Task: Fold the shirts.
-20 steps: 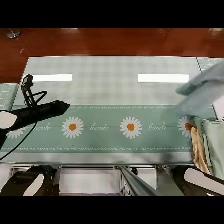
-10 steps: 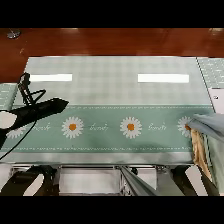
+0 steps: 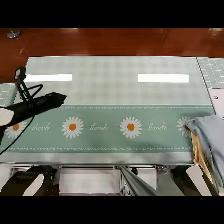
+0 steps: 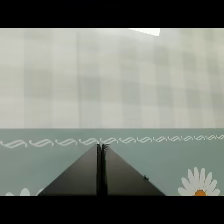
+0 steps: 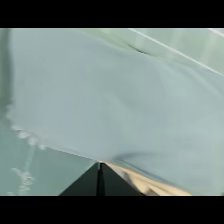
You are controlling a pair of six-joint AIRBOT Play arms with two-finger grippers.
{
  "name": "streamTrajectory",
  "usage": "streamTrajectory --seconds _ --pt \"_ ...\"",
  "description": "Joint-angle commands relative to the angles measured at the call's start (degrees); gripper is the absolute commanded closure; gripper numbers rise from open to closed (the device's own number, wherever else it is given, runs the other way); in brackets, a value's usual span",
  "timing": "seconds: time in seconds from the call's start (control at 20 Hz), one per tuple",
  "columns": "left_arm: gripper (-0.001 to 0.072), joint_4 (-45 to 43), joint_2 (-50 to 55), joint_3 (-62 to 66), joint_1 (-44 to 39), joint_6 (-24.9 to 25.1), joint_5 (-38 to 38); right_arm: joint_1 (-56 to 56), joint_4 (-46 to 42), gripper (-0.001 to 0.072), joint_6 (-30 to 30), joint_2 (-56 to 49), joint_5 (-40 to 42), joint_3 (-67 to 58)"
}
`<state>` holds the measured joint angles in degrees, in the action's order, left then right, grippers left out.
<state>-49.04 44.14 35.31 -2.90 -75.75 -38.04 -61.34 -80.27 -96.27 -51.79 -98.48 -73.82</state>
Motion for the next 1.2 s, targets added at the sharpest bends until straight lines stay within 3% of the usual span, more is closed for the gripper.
streamTrajectory --seconds 0.0,0.2,0.35,0.4,0.45,0.7,0.9,1.15 --pt "0.0692 -0.1 5.1 11.2 -0.1 1.8 -4.1 11.8 24.1 0.0689 1.9 -5.5 15.5 -2.0" --pt "0.0693 -5.2 16.8 33.3 -3.4 1.6 -15.7 46.0 20.8 0.0689 7.4 -14.0 32.2 -7.2" --pt "0.0693 -18.0 21.7 36.8 -7.1 -8.3 -19.1 65.4 6.0 0.0689 6.9 -20.9 36.9 -6.2" --pt "0.0692 -22.3 23.3 35.5 -7.9 -13.5 -21.2 69.2 -1.1 0.0689 3.0 -23.3 37.0 -4.4" --pt "0.0692 -24.2 24.7 33.6 -8.4 -14.6 -22.6 72.0 -6.1 0.0689 -1.6 -25.7 36.6 -2.1" --pt "0.0691 -26.2 31.4 30.3 -6.6 -14.6 -24.2 74.4 -7.5 0.0689 -4.2 -32.7 31.8 2.3" --pt "0.069 -26.4 31.8 30.3 -5.2 -11.1 -24.0 74.4 -8.4 0.0689 -4.2 -32.4 32.0 2.3" --pt "0.069 -26.4 32.2 30.3 -5.1 -12.0 -24.0 74.4 -8.3 0.0689 -4.2 -32.4 32.0 2.3"
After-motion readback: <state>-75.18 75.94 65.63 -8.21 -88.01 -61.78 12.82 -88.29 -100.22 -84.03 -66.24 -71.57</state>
